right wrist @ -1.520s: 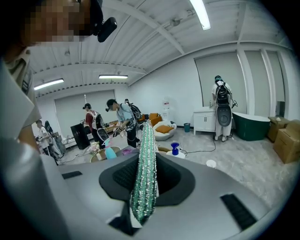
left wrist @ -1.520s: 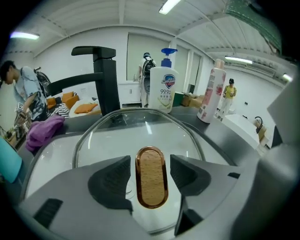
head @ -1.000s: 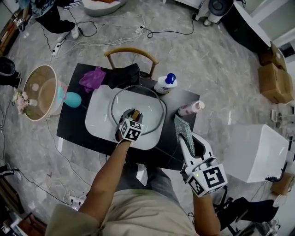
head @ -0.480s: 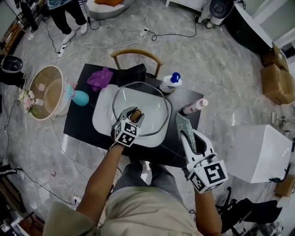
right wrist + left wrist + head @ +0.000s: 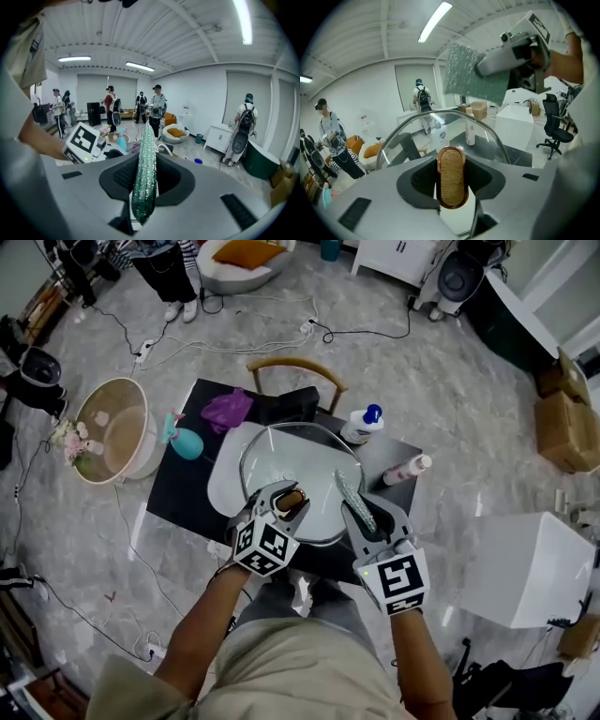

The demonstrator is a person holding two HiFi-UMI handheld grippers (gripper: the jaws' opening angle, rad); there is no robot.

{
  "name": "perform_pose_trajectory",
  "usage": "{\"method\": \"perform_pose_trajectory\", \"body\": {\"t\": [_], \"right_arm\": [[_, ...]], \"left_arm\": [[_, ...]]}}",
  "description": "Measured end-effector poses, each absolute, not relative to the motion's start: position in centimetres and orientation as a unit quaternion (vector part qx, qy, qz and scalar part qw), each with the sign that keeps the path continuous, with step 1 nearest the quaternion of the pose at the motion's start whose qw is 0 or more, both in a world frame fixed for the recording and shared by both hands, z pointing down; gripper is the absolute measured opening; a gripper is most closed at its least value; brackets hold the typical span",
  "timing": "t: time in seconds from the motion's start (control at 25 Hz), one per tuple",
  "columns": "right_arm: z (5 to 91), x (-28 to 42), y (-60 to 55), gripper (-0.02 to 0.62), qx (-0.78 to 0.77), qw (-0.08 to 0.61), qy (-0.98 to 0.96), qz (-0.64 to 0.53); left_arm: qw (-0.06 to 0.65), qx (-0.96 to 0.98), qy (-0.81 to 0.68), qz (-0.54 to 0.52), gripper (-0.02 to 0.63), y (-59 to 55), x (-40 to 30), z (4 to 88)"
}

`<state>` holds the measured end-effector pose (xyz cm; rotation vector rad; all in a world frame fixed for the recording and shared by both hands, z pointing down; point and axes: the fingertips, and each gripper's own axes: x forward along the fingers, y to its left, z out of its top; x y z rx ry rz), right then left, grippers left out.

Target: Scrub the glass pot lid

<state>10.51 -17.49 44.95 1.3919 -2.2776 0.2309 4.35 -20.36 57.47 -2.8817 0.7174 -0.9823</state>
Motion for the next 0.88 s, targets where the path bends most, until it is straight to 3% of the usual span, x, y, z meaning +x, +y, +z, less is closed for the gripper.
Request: {"method": "perform_pose_trajectory", "body": {"t": [0.16,0.44,0.68,0.88], "right_arm": [[46.7,7.3,-18.0,0.084,0.466,0.307,-0.829,0.031],[45.0,0.0,-19.8,0.084,0.373,0.331,-0.867,-0.005],[43.4,3.5,-22.6,0.084,0.421,0.390,-0.817,-0.053],[44.7,6.3,-19.1,0.084,0.434,0.393,-0.809,-0.048]], "left_arm": [[0.037,-0.931,0.211,-0.297,0.173,-18.3,4.0,53.6],[0.102,-0.933,0.174,-0.297,0.173,-14.9,3.9,50.2],[0.034,-0.940,0.212,-0.264,0.173,-15.5,1.7,49.7],[-0.030,-0.939,0.261,-0.220,0.174,-18.3,-0.6,49.0]]}}
